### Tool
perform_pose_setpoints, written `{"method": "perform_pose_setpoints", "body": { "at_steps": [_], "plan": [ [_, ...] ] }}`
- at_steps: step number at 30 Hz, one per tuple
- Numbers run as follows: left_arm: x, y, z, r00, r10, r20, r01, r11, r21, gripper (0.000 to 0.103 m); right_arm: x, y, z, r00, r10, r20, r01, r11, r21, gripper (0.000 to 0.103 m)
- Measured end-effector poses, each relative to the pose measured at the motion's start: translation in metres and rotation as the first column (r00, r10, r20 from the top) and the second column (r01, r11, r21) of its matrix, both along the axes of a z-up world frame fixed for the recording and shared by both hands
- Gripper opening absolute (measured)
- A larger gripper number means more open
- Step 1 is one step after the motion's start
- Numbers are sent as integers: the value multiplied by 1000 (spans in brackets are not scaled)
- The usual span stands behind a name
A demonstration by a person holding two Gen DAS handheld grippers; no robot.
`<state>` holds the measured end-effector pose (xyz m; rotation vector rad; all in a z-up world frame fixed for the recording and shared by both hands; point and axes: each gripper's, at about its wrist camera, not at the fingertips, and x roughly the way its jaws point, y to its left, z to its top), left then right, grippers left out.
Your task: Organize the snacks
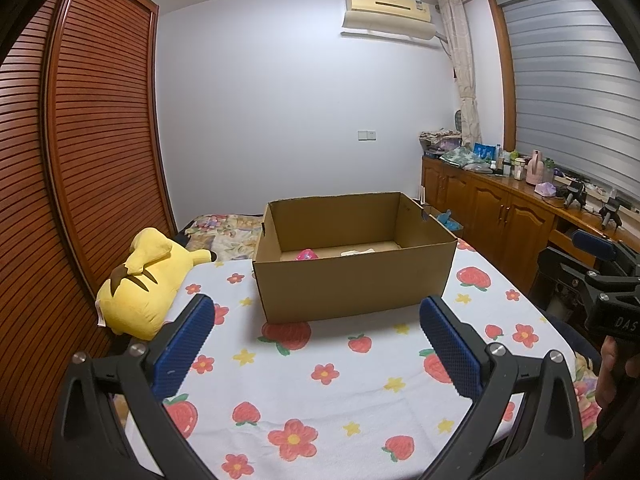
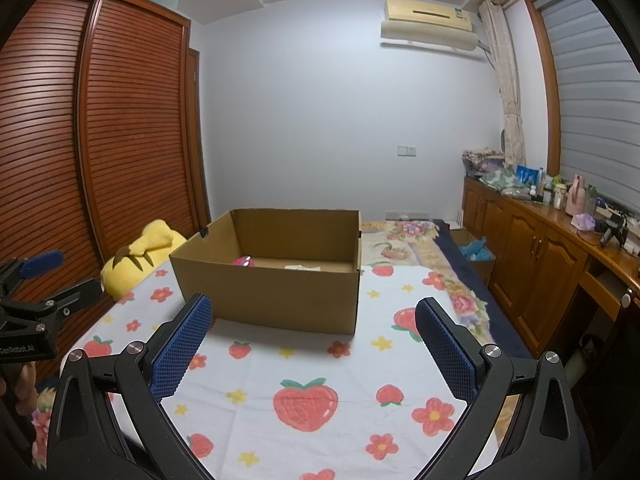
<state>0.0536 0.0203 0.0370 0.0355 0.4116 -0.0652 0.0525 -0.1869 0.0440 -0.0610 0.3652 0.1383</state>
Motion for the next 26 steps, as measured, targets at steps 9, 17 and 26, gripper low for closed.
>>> {"method": "perform_pose_setpoints", "body": {
  "at_steps": [9,17,26],
  "plan": [
    [0,1,-1,1000,2,-4,-2,1000,0,103,0,0,0,1000,-1,1,1,1000,-1,103],
    [0,-3,-3,1000,4,-9,-4,1000,5,103,0,0,0,1000,0,0,0,1000,0,103],
    [0,-2,-3,1000,3,-10,-3,1000,4,103,0,0,0,1000,0,0,0,1000,0,103]
  ]
}}
